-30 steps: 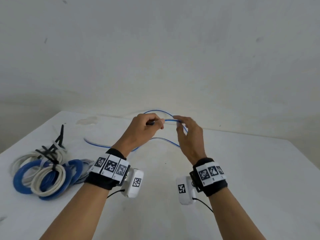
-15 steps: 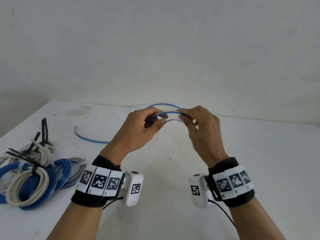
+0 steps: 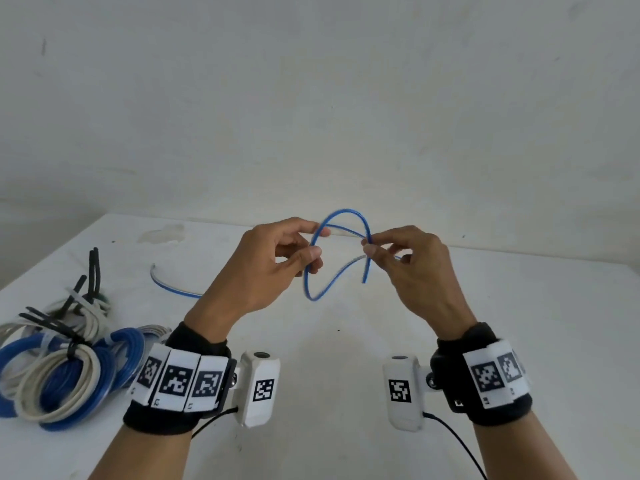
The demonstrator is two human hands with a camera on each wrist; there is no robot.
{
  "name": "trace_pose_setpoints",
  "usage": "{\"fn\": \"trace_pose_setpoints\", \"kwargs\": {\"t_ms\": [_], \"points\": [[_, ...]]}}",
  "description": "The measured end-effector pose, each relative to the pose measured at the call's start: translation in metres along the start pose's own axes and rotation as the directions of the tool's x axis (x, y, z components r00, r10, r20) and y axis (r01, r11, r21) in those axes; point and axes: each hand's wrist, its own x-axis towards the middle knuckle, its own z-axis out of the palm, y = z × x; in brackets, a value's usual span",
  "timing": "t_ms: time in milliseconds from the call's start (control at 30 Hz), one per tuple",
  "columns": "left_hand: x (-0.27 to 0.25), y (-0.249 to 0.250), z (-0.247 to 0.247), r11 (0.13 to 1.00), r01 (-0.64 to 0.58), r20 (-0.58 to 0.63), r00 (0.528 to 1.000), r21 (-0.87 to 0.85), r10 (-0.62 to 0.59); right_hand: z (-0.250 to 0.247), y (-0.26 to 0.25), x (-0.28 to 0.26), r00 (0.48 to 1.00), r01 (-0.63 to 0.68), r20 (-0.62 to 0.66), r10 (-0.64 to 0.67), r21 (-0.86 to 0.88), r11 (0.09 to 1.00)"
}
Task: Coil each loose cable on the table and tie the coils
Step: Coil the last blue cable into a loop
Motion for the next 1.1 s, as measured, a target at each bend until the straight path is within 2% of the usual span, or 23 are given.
{"fn": "trace_pose_setpoints", "kwargs": {"t_ms": [33, 133, 267, 400, 533, 600, 733, 833, 1000, 1067, 1100], "points": [[0.000, 0.000, -0.001, 1.000, 0.009, -0.023, 1.000, -0.007, -0.009, -0.001, -0.001, 0.000, 1.000, -0.010, 0.016, 0.010, 0.032, 0.999], [0.001, 0.000, -0.002, 0.997, 0.030, -0.072, 0.997, -0.078, -0.036, -0.006, -0.007, -0.001, 0.998, -0.068, 0.041, 0.057, 0.353, 0.933], [0.002, 0.005, 0.010, 0.967, 0.097, -0.011, 0.995, -0.234, -0.102, 0.000, -0.019, -0.005, 0.997, -0.037, -0.028, 0.068, 0.608, 0.793], [0.001, 0.007, 0.017, 0.942, 0.138, -0.006, 0.989, -0.306, -0.146, 0.012, -0.026, -0.011, 0.993, -0.059, -0.025, 0.116, 0.744, 0.665], [0.000, 0.010, 0.016, 0.895, 0.145, -0.008, 0.987, -0.422, -0.163, 0.023, -0.029, -0.016, 0.994, -0.089, 0.028, 0.107, 0.777, 0.624], [0.001, 0.011, 0.016, 0.870, 0.129, -0.035, 0.986, -0.476, -0.165, 0.025, -0.030, -0.017, 0.994, -0.094, 0.038, 0.099, 0.742, 0.664], [0.002, 0.012, 0.012, 0.815, 0.102, -0.098, 0.977, -0.570, -0.190, 0.032, -0.030, -0.020, 0.996, -0.085, 0.051, 0.068, 0.566, 0.820], [0.002, 0.014, 0.010, 0.774, 0.077, -0.129, 0.971, -0.629, -0.202, 0.042, -0.030, -0.024, 0.995, -0.098, 0.080, 0.066, 0.526, 0.845], [0.003, 0.016, 0.010, 0.789, 0.038, -0.210, 0.955, -0.613, -0.209, 0.045, -0.036, -0.027, 0.993, -0.109, 0.088, 0.076, 0.473, 0.874], [0.003, 0.017, 0.008, 0.789, 0.038, -0.230, 0.947, -0.613, -0.225, 0.047, -0.036, -0.029, 0.999, 0.009, -0.046, 0.008, 0.354, 0.935], [0.003, 0.018, 0.008, 0.782, 0.045, -0.229, 0.944, -0.621, -0.236, 0.048, -0.034, -0.031, 0.987, 0.130, -0.123, -0.105, 0.220, 0.967]]}}
